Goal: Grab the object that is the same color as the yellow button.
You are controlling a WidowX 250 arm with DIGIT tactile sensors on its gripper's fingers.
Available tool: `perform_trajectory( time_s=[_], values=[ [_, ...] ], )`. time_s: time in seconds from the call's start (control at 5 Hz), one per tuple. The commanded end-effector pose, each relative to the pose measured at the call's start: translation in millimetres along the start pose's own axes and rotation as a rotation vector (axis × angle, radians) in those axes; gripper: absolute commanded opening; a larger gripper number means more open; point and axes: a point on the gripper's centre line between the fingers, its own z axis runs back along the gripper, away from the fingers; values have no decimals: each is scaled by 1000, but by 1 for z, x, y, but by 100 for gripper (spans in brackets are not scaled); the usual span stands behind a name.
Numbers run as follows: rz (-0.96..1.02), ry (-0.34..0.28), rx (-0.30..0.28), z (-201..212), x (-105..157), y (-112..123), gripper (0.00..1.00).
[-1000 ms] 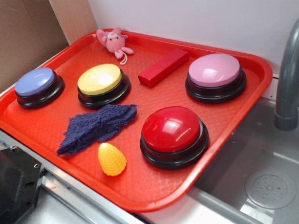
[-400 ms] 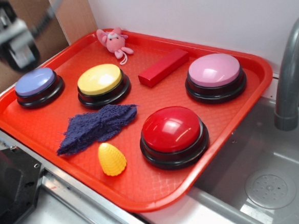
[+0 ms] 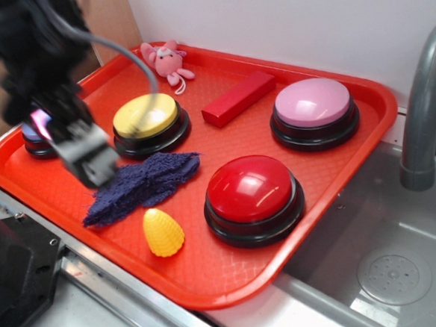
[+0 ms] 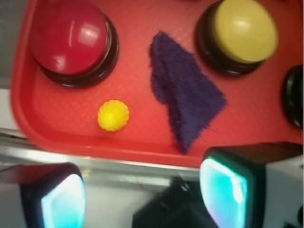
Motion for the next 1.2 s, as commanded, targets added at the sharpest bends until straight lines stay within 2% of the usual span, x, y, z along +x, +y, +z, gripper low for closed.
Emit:
perform_trajectory(
  time_s=[0.0,0.6,1.0],
  values=[
    [-44,3,9,-23,12,-18,100],
    [-76,43,61,-55,14,-16,100],
    [-65,23,61,-65,17,-12,100]
  ],
)
